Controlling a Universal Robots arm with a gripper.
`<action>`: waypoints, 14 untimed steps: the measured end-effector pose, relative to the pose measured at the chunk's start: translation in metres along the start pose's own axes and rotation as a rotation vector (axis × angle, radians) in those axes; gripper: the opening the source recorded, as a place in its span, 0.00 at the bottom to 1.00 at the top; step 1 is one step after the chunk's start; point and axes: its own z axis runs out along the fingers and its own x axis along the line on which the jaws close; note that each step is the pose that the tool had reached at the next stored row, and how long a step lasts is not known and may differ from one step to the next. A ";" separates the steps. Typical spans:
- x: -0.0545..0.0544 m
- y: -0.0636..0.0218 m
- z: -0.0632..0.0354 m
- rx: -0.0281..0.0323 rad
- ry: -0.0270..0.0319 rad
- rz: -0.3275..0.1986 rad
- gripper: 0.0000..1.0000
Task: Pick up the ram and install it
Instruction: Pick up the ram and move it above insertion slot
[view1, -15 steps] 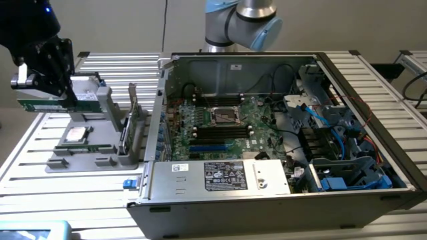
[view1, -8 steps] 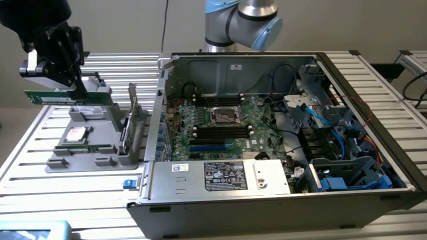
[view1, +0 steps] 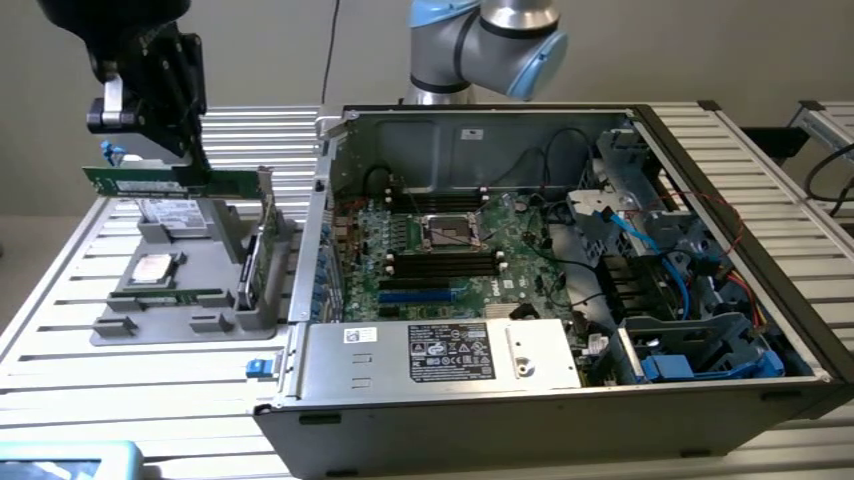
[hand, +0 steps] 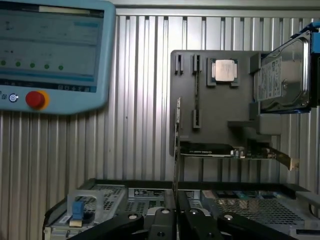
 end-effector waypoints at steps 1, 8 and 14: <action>0.000 -0.0045 -0.0004 0.0000 0.0000 0.000 0.13; 0.000 -0.0364 -0.0009 0.0001 -0.0001 0.000 0.13; 0.000 -0.0638 -0.0013 0.0001 -0.0001 0.000 0.13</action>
